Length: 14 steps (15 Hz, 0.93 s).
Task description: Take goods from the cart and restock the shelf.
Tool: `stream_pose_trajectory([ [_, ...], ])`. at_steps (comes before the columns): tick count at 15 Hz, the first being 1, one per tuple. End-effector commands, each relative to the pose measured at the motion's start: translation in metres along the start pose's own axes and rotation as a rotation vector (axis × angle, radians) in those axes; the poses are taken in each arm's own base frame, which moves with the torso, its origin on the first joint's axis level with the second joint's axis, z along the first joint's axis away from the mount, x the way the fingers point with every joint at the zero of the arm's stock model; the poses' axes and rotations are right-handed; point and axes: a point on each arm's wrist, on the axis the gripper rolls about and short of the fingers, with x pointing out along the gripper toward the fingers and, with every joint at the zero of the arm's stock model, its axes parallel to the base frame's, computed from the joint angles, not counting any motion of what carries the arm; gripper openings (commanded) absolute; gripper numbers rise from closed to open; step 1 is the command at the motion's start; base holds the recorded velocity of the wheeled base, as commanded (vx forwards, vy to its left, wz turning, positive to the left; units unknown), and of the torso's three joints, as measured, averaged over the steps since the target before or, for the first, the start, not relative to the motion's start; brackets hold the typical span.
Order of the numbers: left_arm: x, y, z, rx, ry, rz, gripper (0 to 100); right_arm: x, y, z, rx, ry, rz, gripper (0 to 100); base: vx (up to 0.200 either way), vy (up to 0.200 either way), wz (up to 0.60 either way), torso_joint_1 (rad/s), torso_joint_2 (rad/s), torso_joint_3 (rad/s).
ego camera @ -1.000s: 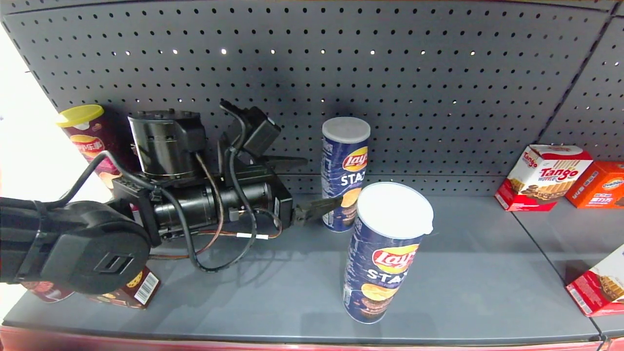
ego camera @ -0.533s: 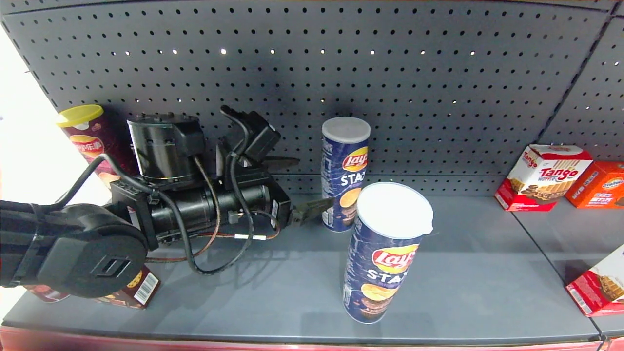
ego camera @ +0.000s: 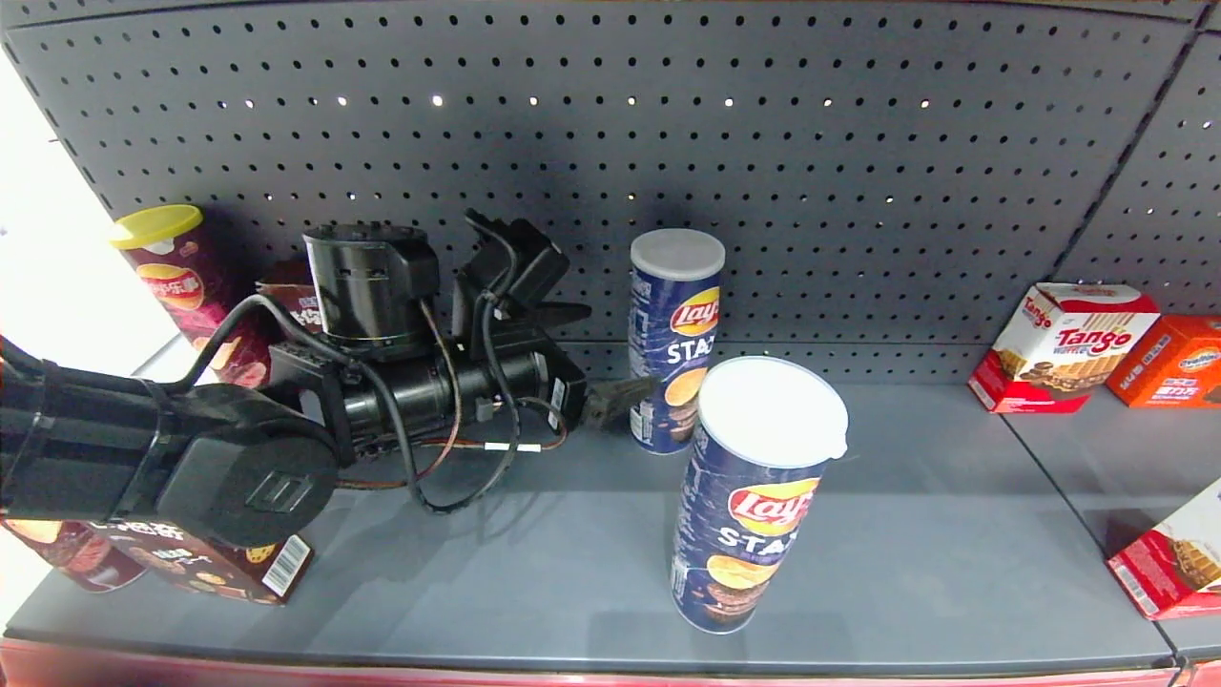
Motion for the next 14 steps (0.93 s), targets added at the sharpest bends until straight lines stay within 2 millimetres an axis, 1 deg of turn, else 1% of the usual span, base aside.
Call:
stream_pose_trajectory([
  [1,0.003,0.005,-0.006,-0.007,0.015,0.017,100,0.000,0.000,0.000,0.000,0.001,0.001,100,0.000,0.000,0.00,0.000,0.00,0.000],
  [7,0.003,0.013,-0.007,-0.009,0.020,0.060,100,0.000,0.000,0.000,0.000,0.001,0.001,100,0.000,0.000,0.00,0.000,0.00,0.000],
  [11,0.007,0.015,-0.006,-0.009,0.012,0.065,100,0.000,0.000,0.000,0.000,0.001,0.001,100,0.000,0.000,0.00,0.000,0.00,0.000],
  [14,0.012,0.018,-0.007,-0.008,0.019,0.106,100,0.000,0.000,0.000,0.000,0.001,0.001,100,0.000,0.000,0.00,0.000,0.00,0.000],
])
